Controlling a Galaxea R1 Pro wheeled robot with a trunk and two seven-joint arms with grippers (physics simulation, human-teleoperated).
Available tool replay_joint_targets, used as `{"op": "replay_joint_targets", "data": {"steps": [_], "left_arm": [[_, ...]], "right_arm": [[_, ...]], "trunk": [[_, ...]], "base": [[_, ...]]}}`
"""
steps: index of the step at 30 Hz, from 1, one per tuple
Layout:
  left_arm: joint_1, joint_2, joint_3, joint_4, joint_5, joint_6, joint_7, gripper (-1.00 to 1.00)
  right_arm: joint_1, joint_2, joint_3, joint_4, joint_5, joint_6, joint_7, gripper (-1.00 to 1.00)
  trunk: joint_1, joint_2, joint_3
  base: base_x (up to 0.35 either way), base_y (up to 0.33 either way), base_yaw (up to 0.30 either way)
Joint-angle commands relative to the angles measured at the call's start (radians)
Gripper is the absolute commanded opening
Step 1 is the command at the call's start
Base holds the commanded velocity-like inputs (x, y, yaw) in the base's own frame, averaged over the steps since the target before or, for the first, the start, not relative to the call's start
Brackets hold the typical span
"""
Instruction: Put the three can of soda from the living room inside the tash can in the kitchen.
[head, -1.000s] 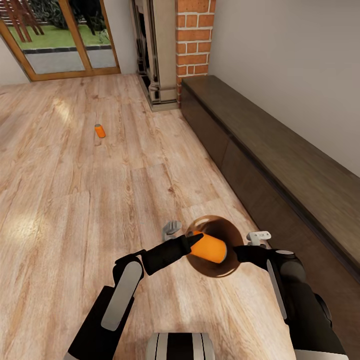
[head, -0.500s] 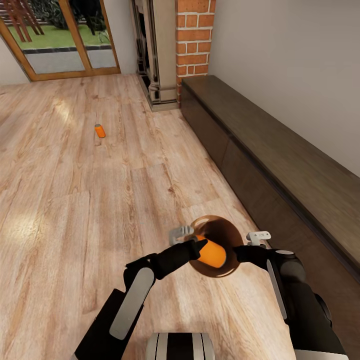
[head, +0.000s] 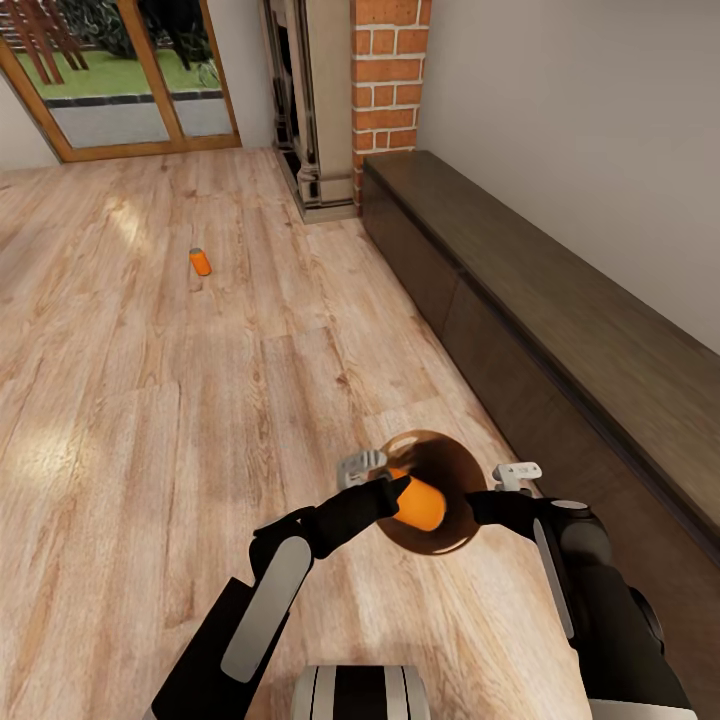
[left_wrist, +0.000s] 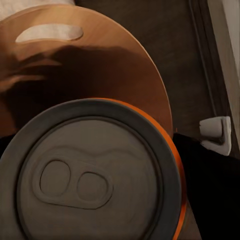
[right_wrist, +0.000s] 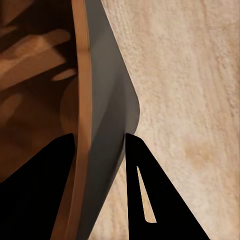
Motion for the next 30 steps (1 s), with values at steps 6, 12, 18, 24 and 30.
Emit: {"op": "replay_joint_targets", "data": {"steps": [6,12,18,24,30], "left_arm": [[-0.012,0.000,-0.013,0.000,-0.008,-0.001,0.048,1.00],[-0.017,0.000,-0.034,0.001,-0.008,-0.015,0.083,1.00],[-0.017,0.000,-0.035,0.004,-0.008,-0.020,0.086,1.00],[-0.017,0.000,-0.036,0.004,-0.008,-0.025,0.086,1.00],[-0.017,0.000,-0.037,0.003,-0.008,-0.015,0.070,1.00]], "right_arm": [[0.000,0.000,0.000,-0.001,-0.020,0.003,0.002,-1.00],[0.000,0.000,0.001,0.000,-0.021,0.002,0.002,-1.00],[0.000,0.000,0.001,-0.001,-0.021,0.002,0.002,-1.00],[0.000,0.000,0.002,-0.005,-0.021,0.002,0.003,-1.00],[0.000,-0.001,0.002,-0.008,-0.021,0.002,0.004,-1.00]], "trunk": [[0.000,0.000,0.000],[0.000,0.000,0.000],[0.000,0.000,0.000],[0.000,0.000,0.000],[0.000,0.000,0.000]], "base": [[0.000,0.000,0.000],[0.000,0.000,0.000],[0.000,0.000,0.000],[0.000,0.000,0.000],[0.000,0.000,0.000]]}}
